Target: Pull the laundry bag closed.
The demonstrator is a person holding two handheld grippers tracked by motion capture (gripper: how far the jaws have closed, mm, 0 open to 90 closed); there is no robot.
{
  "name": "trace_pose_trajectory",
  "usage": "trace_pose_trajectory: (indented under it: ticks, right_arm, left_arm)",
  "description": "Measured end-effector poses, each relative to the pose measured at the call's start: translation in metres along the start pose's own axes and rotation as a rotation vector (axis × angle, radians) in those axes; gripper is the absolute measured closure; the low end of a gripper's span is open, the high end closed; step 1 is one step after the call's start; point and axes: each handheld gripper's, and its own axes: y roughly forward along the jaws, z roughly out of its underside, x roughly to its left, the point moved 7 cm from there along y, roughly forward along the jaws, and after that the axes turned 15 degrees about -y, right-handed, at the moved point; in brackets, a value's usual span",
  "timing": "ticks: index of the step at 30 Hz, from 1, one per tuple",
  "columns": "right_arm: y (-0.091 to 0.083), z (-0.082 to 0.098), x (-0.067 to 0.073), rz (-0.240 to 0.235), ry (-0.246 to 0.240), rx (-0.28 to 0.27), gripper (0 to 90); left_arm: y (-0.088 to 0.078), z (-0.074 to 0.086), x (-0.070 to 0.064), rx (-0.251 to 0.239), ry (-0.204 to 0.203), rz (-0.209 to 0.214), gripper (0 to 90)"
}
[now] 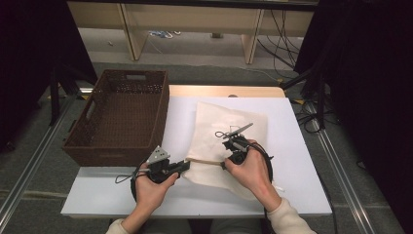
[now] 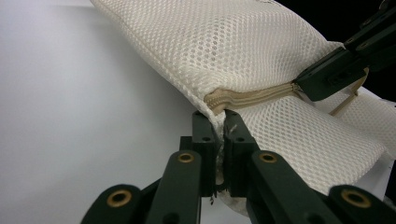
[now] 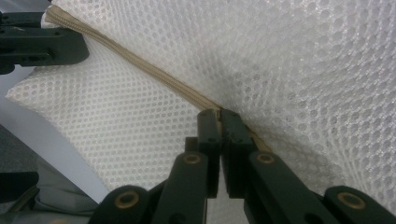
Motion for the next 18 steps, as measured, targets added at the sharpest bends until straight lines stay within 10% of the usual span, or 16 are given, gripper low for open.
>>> trace_pose_trajectory:
  ticks: [18]
  right_arm:
    - [-0.002, 0.0007, -0.0035, 0.016, -0.004, -0.001, 88.5]
  left_arm:
    - [-0.0002, -0.0004, 0.0017, -0.005, -0.011, -0.006, 85.2]
